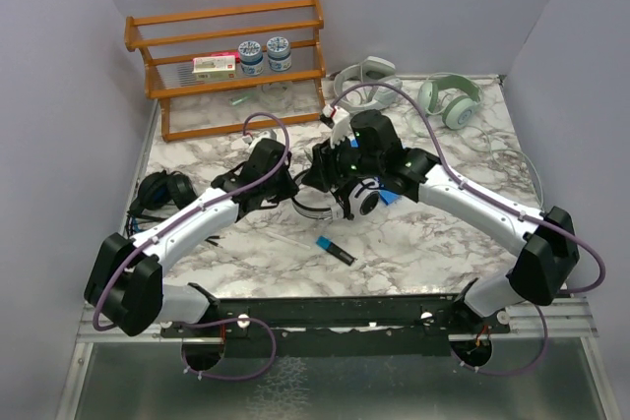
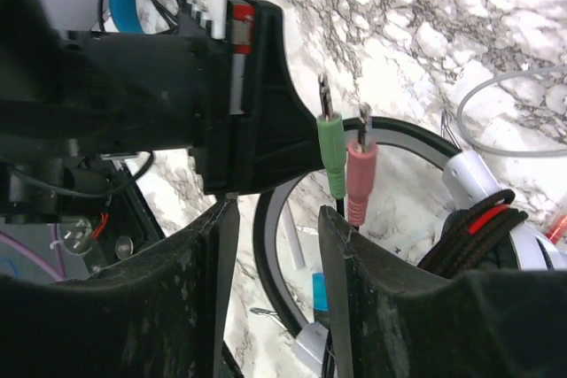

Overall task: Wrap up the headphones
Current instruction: Wrap the headphones cable around the headphones.

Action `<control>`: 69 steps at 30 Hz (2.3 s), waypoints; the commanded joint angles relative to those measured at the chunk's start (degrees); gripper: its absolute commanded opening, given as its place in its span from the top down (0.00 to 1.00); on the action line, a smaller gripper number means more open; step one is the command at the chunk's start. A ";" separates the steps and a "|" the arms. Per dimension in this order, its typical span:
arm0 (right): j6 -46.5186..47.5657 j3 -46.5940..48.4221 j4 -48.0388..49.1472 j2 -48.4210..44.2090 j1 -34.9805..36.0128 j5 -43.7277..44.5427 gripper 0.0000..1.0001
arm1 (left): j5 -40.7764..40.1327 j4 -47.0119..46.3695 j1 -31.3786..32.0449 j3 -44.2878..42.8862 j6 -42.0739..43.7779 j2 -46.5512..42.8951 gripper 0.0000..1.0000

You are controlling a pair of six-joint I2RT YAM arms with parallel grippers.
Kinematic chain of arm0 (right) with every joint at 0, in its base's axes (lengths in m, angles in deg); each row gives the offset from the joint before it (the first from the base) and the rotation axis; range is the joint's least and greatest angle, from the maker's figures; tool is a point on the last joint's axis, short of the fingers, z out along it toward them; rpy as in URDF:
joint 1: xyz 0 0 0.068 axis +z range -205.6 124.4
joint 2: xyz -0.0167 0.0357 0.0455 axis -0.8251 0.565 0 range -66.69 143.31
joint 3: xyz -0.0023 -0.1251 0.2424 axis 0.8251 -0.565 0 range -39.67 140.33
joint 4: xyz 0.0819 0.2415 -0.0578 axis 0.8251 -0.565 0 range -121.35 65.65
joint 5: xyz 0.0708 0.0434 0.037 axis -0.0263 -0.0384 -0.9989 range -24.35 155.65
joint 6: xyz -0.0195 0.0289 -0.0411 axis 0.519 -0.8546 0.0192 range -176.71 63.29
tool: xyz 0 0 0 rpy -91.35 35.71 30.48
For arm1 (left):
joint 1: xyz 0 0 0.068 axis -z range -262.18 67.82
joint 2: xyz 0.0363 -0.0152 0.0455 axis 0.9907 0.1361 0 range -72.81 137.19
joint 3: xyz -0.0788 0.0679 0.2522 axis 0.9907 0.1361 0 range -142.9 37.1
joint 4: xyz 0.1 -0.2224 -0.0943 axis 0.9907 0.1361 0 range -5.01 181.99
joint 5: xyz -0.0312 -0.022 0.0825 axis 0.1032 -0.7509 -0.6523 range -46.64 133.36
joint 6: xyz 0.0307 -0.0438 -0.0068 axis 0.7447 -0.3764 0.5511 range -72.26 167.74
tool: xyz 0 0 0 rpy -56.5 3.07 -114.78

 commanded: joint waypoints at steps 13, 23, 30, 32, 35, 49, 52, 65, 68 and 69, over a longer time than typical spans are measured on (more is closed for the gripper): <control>9.75 5.59 -11.42 2.65 -0.27 0.71 0.46 | 5.63 -2.91 -0.29 -5.28 -1.40 0.10 1.00; 9.97 6.24 -11.93 10.45 -0.21 -3.43 0.56 | 7.19 -2.93 -0.29 -5.85 0.19 -0.25 1.00; 10.70 8.01 -14.82 13.13 -0.22 -3.83 0.65 | 6.29 -3.30 -0.29 -4.97 1.88 -0.24 1.00; 10.98 7.82 -14.55 11.80 -0.20 -3.55 0.66 | 6.15 -3.31 -0.29 -4.71 2.24 -0.45 1.00; 11.38 7.52 -13.31 8.86 -0.19 -3.82 0.66 | 4.34 -3.19 -0.29 -4.37 3.16 -0.17 1.00; 17.31 9.96 -19.10 0.69 -0.21 -0.08 0.63 | 3.81 -0.96 -1.27 -6.26 4.76 1.89 1.00; 18.49 9.13 -20.76 0.61 -0.21 -1.06 0.56 | 4.33 -0.34 -1.50 -7.18 4.78 1.82 1.00; 17.39 -1.23 -14.70 -13.56 -0.15 -8.81 0.49 | 3.87 0.57 -2.22 -8.16 5.84 1.14 1.00; 15.18 -7.28 -10.53 -20.16 -0.18 -9.52 0.49 | 3.52 0.89 -2.56 -8.98 5.76 0.77 1.00; 13.31 -9.29 -8.95 -22.44 -0.15 -8.69 0.49 | 3.56 0.97 -2.64 -9.31 5.82 0.69 1.00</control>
